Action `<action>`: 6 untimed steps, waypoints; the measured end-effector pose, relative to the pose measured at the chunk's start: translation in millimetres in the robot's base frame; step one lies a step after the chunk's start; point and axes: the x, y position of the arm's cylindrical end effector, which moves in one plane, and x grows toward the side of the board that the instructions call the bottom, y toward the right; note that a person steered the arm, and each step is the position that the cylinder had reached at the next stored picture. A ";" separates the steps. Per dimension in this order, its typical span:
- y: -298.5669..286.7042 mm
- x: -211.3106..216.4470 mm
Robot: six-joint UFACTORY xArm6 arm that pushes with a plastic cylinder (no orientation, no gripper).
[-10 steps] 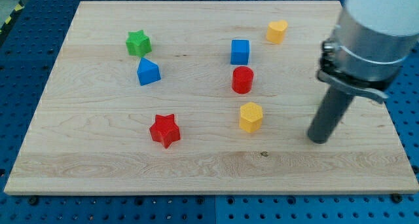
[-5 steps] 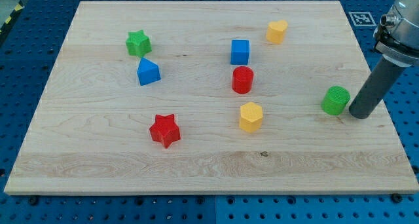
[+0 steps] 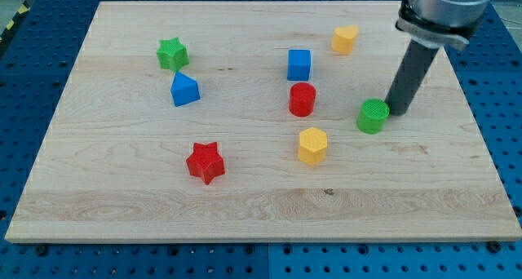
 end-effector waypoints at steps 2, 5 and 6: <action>-4.2 33.2; -19.4 11.3; -38.2 27.5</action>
